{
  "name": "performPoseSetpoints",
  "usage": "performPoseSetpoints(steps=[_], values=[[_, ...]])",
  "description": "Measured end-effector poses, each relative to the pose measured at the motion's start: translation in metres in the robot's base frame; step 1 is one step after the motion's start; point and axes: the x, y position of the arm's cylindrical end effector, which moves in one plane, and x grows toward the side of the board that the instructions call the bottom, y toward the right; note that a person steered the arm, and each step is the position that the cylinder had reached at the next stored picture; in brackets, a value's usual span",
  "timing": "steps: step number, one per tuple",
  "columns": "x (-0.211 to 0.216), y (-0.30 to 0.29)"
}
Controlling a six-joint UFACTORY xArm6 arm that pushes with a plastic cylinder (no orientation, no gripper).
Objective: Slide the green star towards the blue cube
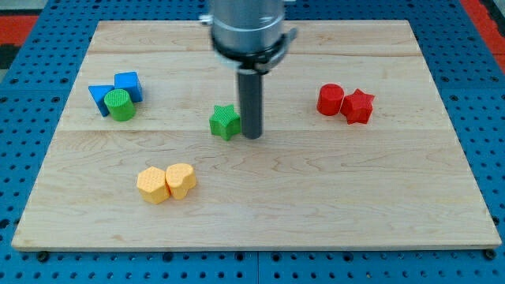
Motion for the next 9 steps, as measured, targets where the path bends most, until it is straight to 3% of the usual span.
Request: performPoseSetpoints(steps=[2, 3, 4, 5, 6, 8, 9], values=[[0.01, -0.155], [-0.015, -0.138], [-0.018, -0.06], [-0.023, -0.041], [-0.049, -0.045], [-0.03, -0.13], [-0.037, -0.139]])
